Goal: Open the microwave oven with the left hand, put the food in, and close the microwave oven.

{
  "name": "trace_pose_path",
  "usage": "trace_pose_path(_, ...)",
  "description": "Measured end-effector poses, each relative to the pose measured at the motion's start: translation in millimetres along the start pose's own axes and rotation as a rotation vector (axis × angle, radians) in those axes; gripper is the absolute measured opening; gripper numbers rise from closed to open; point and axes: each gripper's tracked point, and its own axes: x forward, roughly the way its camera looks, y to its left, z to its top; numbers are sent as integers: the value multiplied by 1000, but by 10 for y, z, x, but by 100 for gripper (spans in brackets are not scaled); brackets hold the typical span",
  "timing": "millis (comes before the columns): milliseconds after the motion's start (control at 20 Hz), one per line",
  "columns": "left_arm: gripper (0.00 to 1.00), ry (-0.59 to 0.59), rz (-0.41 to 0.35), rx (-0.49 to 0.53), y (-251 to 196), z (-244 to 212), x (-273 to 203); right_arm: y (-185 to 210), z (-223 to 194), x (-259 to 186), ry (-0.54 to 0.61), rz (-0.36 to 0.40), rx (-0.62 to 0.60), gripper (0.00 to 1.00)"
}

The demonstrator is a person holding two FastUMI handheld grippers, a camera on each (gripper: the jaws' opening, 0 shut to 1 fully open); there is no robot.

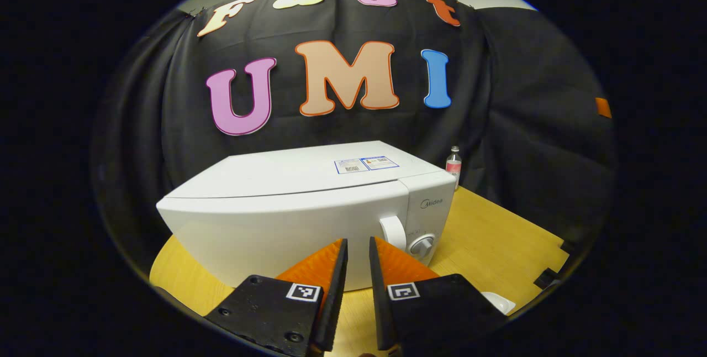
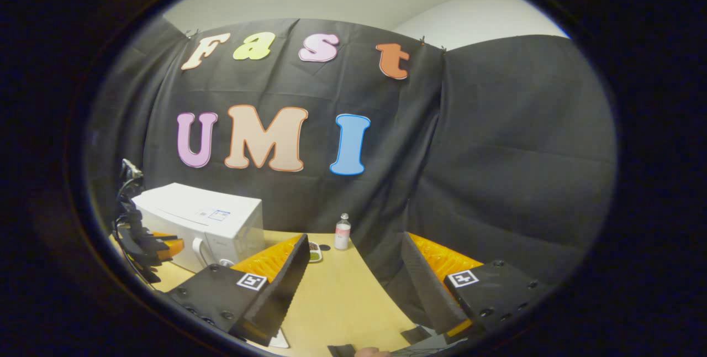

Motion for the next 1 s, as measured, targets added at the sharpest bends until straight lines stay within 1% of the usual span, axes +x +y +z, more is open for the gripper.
trace_pose_path(100, 30, -25, -1, 6, 55, 63, -299, 130, -8, -19, -4, 16, 20, 97)
trace_pose_path(150, 33, -41, 8, 16, 105, 123, -462, 209, -5, -34, -6, 30, 29, 97)
trace_pose_path(200, 39, -57, 5, 28, 146, 182, -615, 306, 5, -55, -9, 44, 35, 97)
trace_pose_path(300, 59, -99, -10, 38, 213, 327, -938, 507, 2, -76, -11, 75, 47, 97)
trace_pose_path(350, 65, -123, -13, 32, 247, 410, -1084, 600, 14, -91, -13, 91, 55, 97)
trace_pose_path(400, 81, -138, -4, 27, 309, 458, -1218, 699, 26, -125, -16, 106, 63, 97)
trace_pose_path(500, 98, -173, 33, 12, 456, 575, -1516, 892, 51, -187, -25, 135, 74, 97)
trace_pose_path(650, 98, -226, 84, -13, 640, 744, -1908, 1145, 77, -312, -42, 175, 65, 97)
trace_pose_path(800, 98, -264, 132, -65, 846, 913, -2252, 1379, 64, -400, -43, 214, 72, 97)
trace_pose_path(1000, 97, -289, 183, -87, 1060, 1046, -2512, 1603, 154, -460, -65, 252, 78, 96)
